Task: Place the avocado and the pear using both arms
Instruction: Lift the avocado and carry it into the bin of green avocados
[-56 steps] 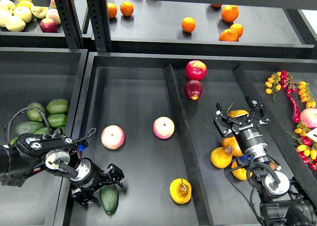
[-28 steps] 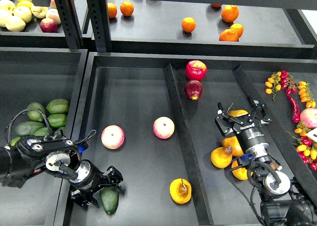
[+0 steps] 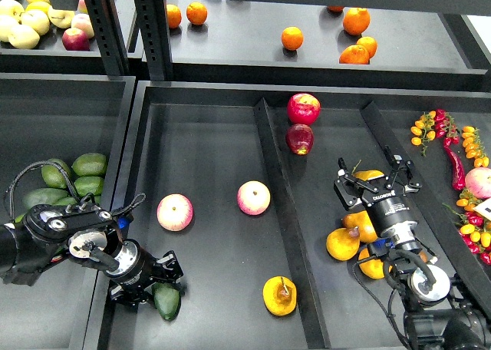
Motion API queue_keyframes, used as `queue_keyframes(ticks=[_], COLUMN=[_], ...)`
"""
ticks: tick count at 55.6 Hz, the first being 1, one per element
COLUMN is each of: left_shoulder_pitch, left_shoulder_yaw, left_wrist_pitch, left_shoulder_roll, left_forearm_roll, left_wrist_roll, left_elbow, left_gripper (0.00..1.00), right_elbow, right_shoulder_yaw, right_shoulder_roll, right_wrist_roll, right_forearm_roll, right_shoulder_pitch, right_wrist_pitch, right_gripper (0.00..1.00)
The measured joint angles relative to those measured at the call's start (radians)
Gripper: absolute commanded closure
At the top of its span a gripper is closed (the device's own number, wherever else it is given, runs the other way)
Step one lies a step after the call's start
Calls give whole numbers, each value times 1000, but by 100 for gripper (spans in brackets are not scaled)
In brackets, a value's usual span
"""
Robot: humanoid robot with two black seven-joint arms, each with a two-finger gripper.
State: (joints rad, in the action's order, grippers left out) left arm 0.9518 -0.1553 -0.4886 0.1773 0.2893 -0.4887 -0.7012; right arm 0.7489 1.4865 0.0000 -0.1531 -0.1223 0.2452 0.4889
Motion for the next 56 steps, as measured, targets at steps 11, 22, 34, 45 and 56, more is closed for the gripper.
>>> queue_keyframes(ticks=[11, 22, 34, 45, 56], left_shoulder_pitch=[91, 146, 132, 64, 22], left_shoulder_yaw=[27, 31, 20, 17, 32], left_wrist_pitch=[0, 0, 0, 0, 0], left_shoulder_roll=[79, 206, 349, 415, 429], left_forearm_roll=[-20, -54, -55, -55, -55], left_wrist_roll=[0, 0, 0, 0, 0], left_elbow=[-1, 0, 12, 28, 44], left_gripper=[54, 53, 52, 51, 47], right_elbow=[-3, -5, -1, 3, 4], right_shoulder_yaw=[0, -8, -14, -15, -15], right_shoulder_roll=[0, 0, 0, 0, 0], right_wrist_roll=[-2, -2, -2, -2, -2], right_forearm_roll=[1, 1, 1, 1, 1], right_shoulder_pitch=[-3, -2, -1, 0, -1], right_wrist_pitch=[0, 0, 0, 0, 0], right_gripper=[0, 0, 0, 0, 0])
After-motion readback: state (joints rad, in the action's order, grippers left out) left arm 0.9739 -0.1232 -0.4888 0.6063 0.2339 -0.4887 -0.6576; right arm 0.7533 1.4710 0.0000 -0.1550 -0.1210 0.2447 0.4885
